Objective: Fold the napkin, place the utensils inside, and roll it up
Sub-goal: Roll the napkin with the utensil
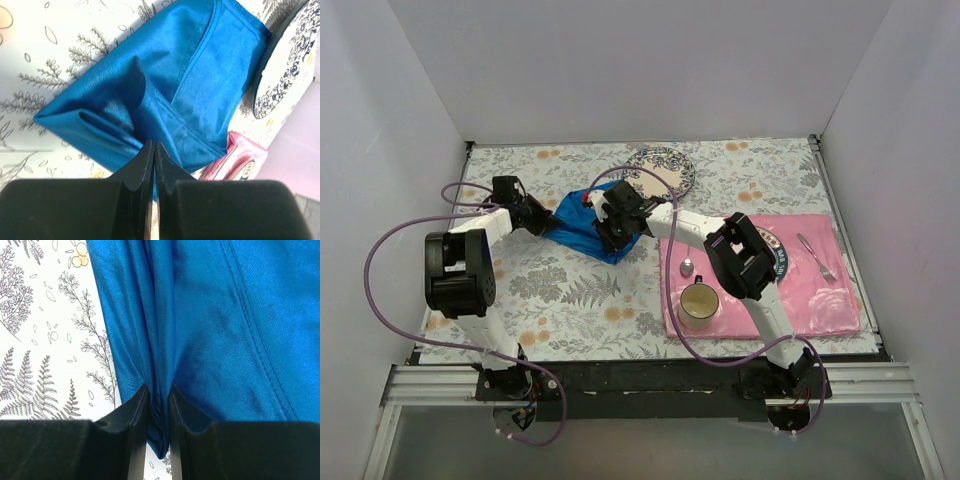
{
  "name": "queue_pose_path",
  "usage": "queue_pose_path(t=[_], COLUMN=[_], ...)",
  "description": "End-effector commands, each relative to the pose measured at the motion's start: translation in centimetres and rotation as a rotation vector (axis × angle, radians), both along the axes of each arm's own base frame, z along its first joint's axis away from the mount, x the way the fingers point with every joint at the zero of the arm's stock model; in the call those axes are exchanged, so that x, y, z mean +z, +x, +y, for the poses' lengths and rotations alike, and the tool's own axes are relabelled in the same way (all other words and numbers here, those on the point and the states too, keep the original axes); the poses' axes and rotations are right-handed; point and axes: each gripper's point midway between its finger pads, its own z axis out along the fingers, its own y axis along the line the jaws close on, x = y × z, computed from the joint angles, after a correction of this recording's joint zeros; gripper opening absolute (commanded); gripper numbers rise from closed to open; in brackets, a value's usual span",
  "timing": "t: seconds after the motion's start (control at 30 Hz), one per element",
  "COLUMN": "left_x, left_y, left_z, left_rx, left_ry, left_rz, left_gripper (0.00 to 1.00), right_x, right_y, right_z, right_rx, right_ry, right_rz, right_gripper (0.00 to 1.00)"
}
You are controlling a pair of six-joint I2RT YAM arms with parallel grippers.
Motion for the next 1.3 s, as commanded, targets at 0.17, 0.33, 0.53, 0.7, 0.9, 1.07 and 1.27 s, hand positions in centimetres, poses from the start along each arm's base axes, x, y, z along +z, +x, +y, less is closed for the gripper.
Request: queue_pose_path(t=[0.17, 0.33, 0.53, 0.7, 0.9, 1.07, 1.27], left_x=[3.0, 1.1, -1.3, -2.3, -2.4, -2.3, -2.4], left_y=[-2.9, -2.8, -1.6, -1.1, -0.8, -0.7, -0.8], left_z=[-0.2, -0.9, -0.7, -0.6, -0.5, -0.6, -0.6], left_rx=[-0.028, -0.034, -0.017, -0.011, -0.01, -0.01, -0.011], left_ry=[0.026, -0.023, -0.027, -0.024, -0.023, -0.028, -0.02], left_rz=[-0.045, -0.006, 0.028, 0.04, 0.04, 0.039, 0.05], left_gripper=[0.02, 0.01, 0.01, 0.01, 0.0, 0.0, 0.0], right_x=[0.1, 0.2, 1.6, 5.2, 8.4, 8.8, 9.1], right_y=[0.5, 0.6, 0.5, 0.7, 0.7, -0.2, 0.6], right_z=[-0.8, -0.7, -0.1, 1.2, 2.4, 3.9, 5.9], right_rx=[-0.036, -0.037, -0.021, -0.007, 0.051, 0.151, 0.111], right_ry=[-0.02, -0.022, -0.004, 0.037, 0.014, -0.006, 0.044], right_rz=[-0.017, -0.016, -0.014, -0.06, -0.198, -0.312, -0.334], right_gripper=[0.28, 0.3, 0.38, 0.53, 0.68, 0.7, 0.64])
